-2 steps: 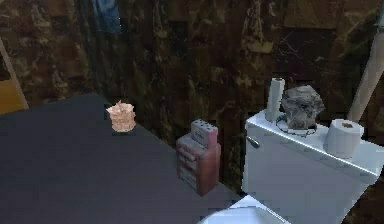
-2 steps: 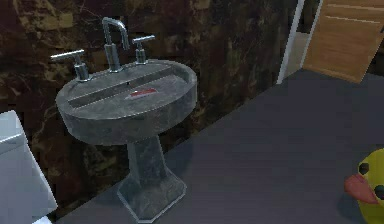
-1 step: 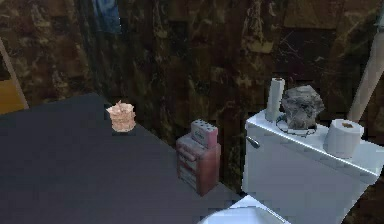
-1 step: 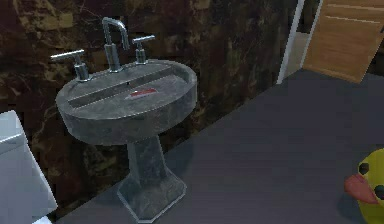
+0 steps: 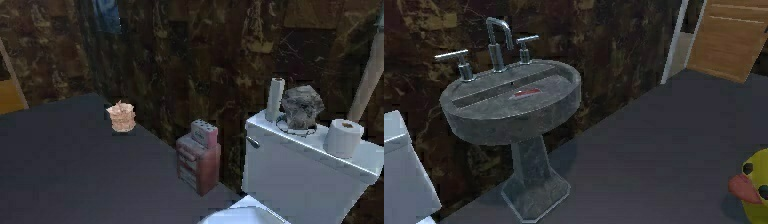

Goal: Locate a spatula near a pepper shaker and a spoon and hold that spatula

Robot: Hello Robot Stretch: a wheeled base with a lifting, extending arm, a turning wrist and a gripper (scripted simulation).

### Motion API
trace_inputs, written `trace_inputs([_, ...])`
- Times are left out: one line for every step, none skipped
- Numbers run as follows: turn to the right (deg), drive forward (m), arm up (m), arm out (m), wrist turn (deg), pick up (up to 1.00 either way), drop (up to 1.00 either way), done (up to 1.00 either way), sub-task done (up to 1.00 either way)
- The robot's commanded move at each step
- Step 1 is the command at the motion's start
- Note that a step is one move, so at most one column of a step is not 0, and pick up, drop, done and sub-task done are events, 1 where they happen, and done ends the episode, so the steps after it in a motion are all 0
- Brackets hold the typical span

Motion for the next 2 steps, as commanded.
trace_inputs([45.0, 0.00, 0.00, 0.00, 0.0, 0.00, 0.00, 0.00, 0.00])
trace_inputs([45.0, 0.00, 0.00, 0.00, 0.0, 0.00, 0.00, 0.00, 0.00])
